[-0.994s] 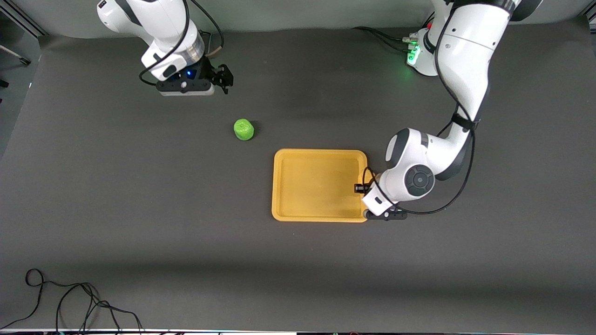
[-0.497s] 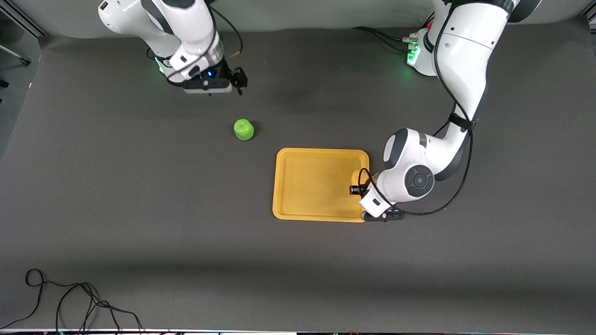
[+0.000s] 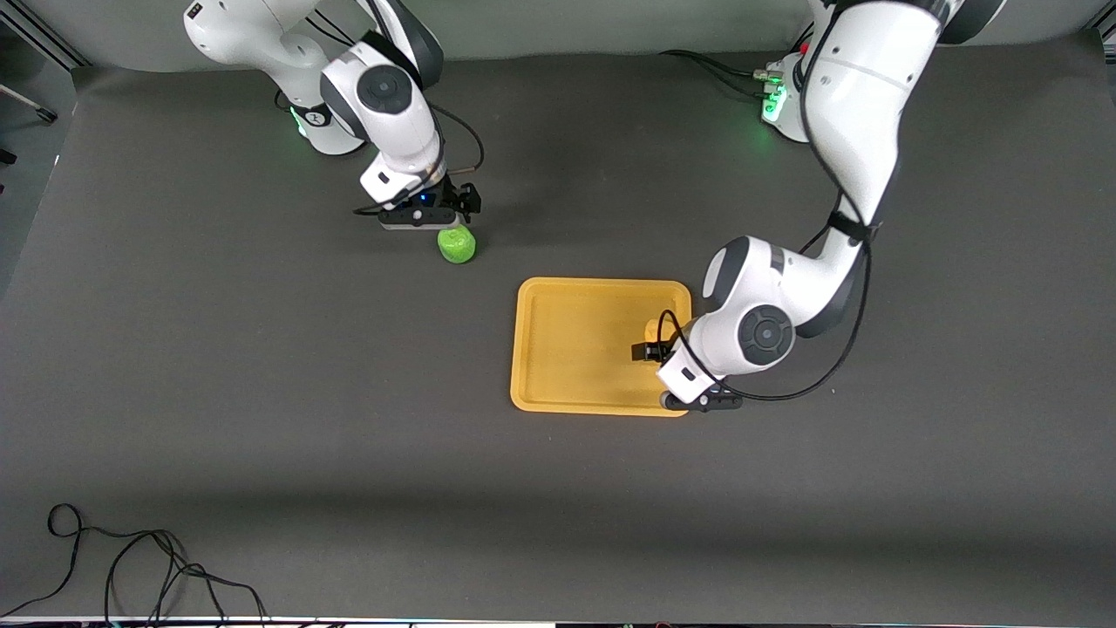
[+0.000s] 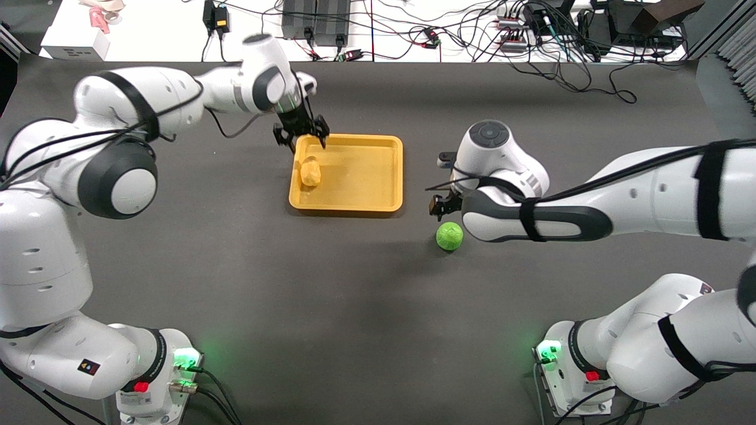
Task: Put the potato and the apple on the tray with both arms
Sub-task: 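Release the potato on the tray while the right gripper lowers over the apple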
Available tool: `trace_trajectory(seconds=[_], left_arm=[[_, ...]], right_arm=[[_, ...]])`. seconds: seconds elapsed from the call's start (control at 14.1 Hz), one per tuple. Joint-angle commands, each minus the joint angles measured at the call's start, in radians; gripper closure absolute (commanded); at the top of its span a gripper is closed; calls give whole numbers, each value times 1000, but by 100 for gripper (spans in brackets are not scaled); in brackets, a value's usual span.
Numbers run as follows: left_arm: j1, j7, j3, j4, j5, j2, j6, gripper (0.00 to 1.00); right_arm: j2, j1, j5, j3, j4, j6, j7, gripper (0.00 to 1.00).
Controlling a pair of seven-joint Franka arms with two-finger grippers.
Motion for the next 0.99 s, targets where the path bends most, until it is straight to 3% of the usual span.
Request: trace_trajectory(seconds=[0.0, 0.28, 0.5, 0.64, 0.78, 0.92], left_arm=[[71, -8, 19, 45, 46, -225, -256, 0], [183, 82, 39, 66, 276, -381, -380, 1], [338, 355, 45, 56, 284, -469, -478, 0], [404, 398, 46, 25, 289, -523, -486, 0], [457, 412, 46, -79, 289, -607, -429, 0], [469, 415, 48, -186, 290, -665, -362, 0]], right_arm=[[76, -1, -26, -4, -11, 86, 27, 0], [188, 2, -26, -6, -26, 215, 96, 0], [239, 1, -26, -6, -25, 274, 96, 0], [253, 1, -24, -6, -23, 286, 96, 0], [249, 1, -24, -6, -21, 283, 97, 37], [241, 1, -24, -6, -17, 275, 96, 56]])
